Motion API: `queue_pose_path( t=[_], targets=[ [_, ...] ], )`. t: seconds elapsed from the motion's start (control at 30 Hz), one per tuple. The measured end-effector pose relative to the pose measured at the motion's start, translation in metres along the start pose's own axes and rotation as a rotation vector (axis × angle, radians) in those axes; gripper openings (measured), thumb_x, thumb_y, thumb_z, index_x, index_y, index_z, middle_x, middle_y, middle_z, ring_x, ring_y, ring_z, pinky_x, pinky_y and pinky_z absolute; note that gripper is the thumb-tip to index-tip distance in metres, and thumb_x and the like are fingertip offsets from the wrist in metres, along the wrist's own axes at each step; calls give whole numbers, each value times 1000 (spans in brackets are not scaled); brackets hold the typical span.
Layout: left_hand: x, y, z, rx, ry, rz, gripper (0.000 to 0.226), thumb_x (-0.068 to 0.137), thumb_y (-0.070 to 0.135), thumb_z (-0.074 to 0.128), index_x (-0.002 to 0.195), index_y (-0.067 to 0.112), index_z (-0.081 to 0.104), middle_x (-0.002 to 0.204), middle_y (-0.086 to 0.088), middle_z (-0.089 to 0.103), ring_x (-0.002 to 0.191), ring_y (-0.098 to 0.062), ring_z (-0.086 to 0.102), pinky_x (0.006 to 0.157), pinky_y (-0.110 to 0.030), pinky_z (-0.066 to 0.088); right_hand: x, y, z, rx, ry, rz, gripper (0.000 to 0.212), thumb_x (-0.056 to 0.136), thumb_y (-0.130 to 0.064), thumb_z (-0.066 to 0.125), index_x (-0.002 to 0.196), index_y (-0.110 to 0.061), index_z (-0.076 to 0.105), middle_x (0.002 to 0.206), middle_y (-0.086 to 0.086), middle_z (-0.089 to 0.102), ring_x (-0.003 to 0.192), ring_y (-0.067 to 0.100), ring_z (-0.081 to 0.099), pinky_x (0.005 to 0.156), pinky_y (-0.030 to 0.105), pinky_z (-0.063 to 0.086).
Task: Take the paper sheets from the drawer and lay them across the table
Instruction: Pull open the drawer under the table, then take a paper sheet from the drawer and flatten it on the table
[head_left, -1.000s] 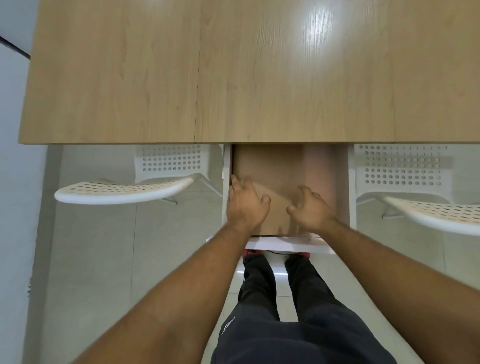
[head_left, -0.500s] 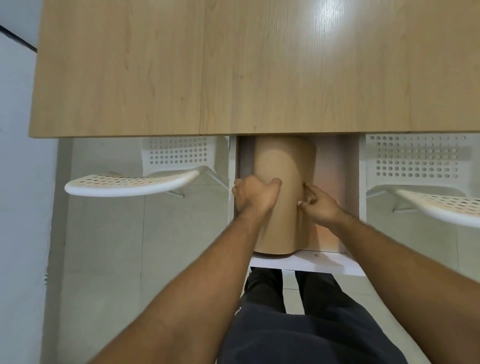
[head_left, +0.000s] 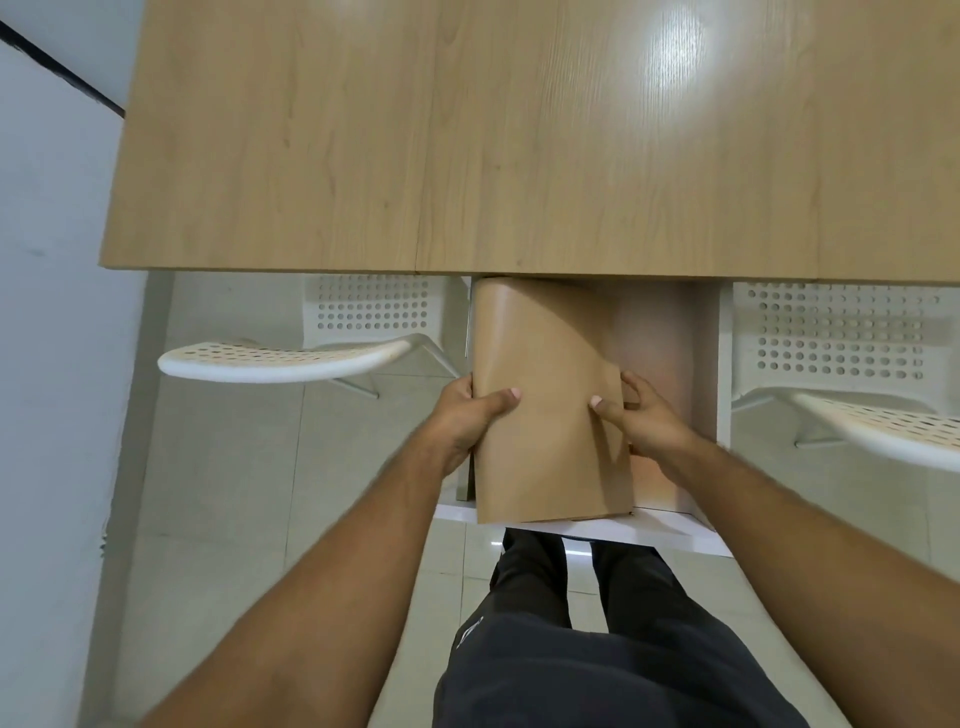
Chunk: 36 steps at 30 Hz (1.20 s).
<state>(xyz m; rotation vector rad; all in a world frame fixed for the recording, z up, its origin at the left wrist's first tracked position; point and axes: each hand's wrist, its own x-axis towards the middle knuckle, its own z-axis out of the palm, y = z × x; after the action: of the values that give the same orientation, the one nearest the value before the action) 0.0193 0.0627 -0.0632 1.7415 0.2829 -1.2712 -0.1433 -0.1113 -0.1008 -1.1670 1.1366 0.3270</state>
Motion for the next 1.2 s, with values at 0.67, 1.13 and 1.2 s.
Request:
queue_pose_path(
  t=[0.67, 1.13, 1.2],
  targets=[
    [-41, 118, 17, 0, -218, 363, 50, 82, 18, 81, 127, 15, 61, 115, -7, 74, 103, -26, 72, 87, -39, 59, -74, -92, -43, 647, -132, -196, 19, 95, -20, 58, 104, -6, 68, 88, 9, 76, 74, 20, 75, 67, 36, 62],
    [9, 170, 55, 944, -200, 699, 117, 66, 25, 89, 158, 32, 17, 157, 8, 25, 137, -7, 32, 112, -22, 29, -26, -163, -94, 893, 181, -372, 15, 98, -9, 59, 105, -20, 66, 88, 0, 78, 79, 19, 73, 67, 41, 63],
    [27, 178, 68, 1007, -135, 754, 103, 70, 13, 84, 155, 30, 28, 156, 4, 31, 139, -10, 36, 113, -20, 30, -7, -173, -107, 894, 194, -358, 18, 99, -8, 55, 98, -24, 63, 80, -5, 77, 75, 15, 72, 66, 38, 63]
  ],
)
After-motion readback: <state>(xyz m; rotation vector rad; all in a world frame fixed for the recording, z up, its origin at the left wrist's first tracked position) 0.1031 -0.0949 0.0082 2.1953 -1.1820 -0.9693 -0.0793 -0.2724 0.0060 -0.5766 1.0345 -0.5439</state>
